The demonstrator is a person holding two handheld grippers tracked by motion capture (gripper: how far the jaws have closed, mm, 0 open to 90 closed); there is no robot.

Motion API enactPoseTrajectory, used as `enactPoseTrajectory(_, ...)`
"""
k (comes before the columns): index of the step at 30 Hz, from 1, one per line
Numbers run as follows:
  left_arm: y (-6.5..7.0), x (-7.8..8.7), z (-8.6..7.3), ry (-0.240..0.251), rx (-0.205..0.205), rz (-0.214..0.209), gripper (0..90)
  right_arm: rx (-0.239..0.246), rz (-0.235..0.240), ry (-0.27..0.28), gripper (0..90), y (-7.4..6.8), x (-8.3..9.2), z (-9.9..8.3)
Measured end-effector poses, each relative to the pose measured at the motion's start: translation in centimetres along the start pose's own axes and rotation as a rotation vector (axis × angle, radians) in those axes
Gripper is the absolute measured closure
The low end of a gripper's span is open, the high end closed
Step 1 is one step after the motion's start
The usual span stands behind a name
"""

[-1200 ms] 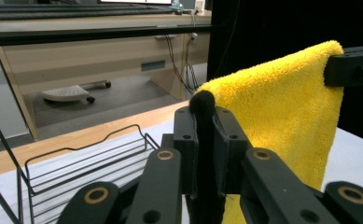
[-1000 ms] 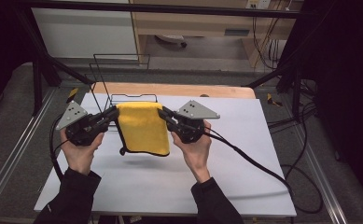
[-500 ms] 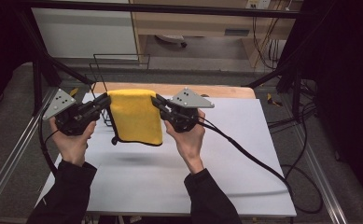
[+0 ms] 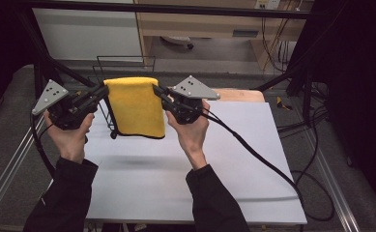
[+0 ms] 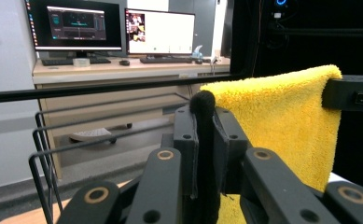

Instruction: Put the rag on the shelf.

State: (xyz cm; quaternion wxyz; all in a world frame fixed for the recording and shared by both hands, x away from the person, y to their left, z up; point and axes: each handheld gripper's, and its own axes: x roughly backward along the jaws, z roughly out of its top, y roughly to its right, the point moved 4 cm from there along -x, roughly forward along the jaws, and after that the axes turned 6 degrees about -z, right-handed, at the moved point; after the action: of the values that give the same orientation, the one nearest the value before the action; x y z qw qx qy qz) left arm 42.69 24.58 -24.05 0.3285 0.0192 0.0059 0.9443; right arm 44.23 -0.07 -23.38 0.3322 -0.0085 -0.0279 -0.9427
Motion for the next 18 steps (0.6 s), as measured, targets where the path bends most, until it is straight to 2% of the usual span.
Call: enactPoseTrajectory(18, -1.9, -0.4, 4.4, 0.06, -0.028, 0.049, 81.0, 0.017, -0.012, 0.057, 84.8, 0.0, -2.4, 4.1)
